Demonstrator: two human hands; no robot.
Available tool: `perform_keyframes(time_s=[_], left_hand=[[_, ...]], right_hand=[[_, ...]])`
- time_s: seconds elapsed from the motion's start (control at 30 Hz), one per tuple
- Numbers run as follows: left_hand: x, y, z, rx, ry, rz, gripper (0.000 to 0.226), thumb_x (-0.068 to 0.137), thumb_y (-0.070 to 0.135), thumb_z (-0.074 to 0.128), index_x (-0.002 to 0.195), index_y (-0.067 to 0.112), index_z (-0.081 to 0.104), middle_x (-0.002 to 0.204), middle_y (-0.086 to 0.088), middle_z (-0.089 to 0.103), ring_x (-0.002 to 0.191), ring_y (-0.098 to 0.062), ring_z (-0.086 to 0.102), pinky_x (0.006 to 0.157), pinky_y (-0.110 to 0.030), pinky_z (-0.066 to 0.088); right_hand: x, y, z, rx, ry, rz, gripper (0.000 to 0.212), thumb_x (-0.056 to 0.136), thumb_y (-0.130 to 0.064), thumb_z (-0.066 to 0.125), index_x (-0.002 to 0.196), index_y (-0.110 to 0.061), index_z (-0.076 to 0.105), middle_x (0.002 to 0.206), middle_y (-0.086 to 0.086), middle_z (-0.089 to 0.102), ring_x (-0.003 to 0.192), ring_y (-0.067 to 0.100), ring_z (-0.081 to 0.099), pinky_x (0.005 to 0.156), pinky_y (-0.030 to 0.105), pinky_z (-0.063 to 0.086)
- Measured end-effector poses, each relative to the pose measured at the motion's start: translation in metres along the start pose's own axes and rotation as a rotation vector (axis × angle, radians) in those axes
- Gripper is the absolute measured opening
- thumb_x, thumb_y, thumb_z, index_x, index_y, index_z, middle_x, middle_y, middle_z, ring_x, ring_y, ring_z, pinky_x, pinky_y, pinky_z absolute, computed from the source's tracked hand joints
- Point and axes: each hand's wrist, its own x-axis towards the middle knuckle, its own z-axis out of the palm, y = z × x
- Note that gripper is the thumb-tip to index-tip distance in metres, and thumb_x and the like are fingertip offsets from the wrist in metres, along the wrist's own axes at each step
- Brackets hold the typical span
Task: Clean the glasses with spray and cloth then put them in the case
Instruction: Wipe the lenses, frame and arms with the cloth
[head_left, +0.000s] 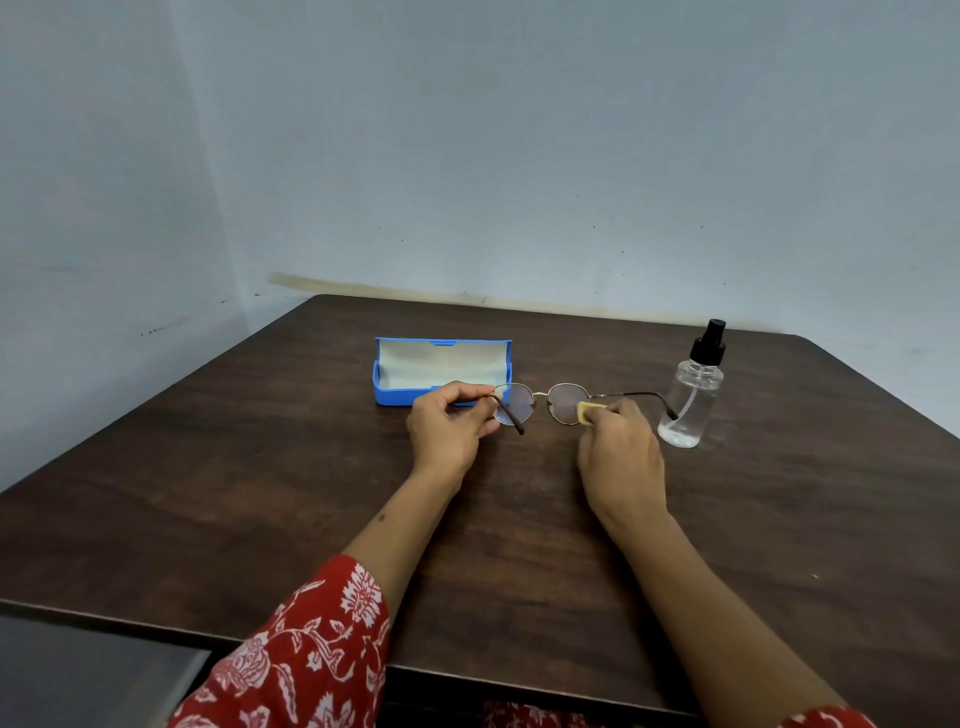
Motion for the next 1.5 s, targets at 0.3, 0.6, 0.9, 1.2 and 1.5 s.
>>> perform_keyframes(time_s=[0.3, 0.6, 0.9, 1.2, 1.5], left_hand=[[-0.0012, 0.0009, -0.0002, 0.002, 0.004, 0.002, 0.012, 0.080, -0.002, 0.070, 0.077, 0.009, 0.070, 0.080, -0.002, 0.068, 0.062, -0.006, 0.068, 0.060, -0.020, 0.058], [-0.0012, 0.0010, 0.0008, 0.016, 0.005, 0.002, 0.010, 0.080, -0.003, 0.069, 0.080, 0.006, 0.070, 0.082, 0.000, 0.068, 0.063, -0.002, 0.068, 0.060, -0.020, 0.058], [-0.0013, 0.0012, 0.0007, 0.024, 0.015, 0.000, 0.010, 0.080, -0.002, 0.069, 0.081, 0.007, 0.070, 0.084, -0.002, 0.068, 0.066, -0.006, 0.068, 0.062, -0.021, 0.059], [-0.0002, 0.0007, 0.0004, 0.017, 0.020, 0.008, 0.009, 0.081, -0.003, 0.068, 0.082, 0.006, 0.070, 0.081, 0.000, 0.068, 0.063, 0.000, 0.068, 0.058, -0.018, 0.057], [0.0009, 0.0001, 0.0012, 0.047, 0.022, 0.006, 0.008, 0.079, -0.001, 0.070, 0.084, 0.005, 0.071, 0.087, -0.001, 0.068, 0.070, -0.008, 0.068, 0.061, -0.021, 0.059]], right_hand=[[-0.0005, -0.0007, 0.0004, -0.002, -0.002, -0.028, 0.027, 0.091, -0.006, 0.044, 0.110, -0.006, 0.063, 0.107, 0.010, 0.052, 0.099, 0.029, 0.052, 0.073, 0.037, 0.045], [-0.0006, -0.0017, 0.0009, -0.019, -0.018, -0.063, 0.028, 0.091, -0.006, 0.044, 0.112, -0.007, 0.062, 0.111, 0.010, 0.052, 0.103, 0.029, 0.051, 0.075, 0.038, 0.046], [-0.0009, -0.0038, 0.0010, -0.034, -0.044, -0.105, 0.027, 0.091, -0.007, 0.044, 0.111, -0.005, 0.063, 0.114, 0.010, 0.052, 0.104, 0.028, 0.051, 0.076, 0.037, 0.046], [-0.0016, -0.0062, -0.0003, -0.052, -0.097, -0.154, 0.028, 0.092, -0.009, 0.042, 0.112, -0.004, 0.062, 0.116, 0.010, 0.052, 0.105, 0.028, 0.051, 0.079, 0.039, 0.046], [-0.0015, -0.0071, -0.0008, -0.036, -0.073, -0.134, 0.029, 0.092, -0.007, 0.043, 0.114, -0.006, 0.061, 0.116, 0.009, 0.051, 0.106, 0.026, 0.050, 0.079, 0.037, 0.046]])
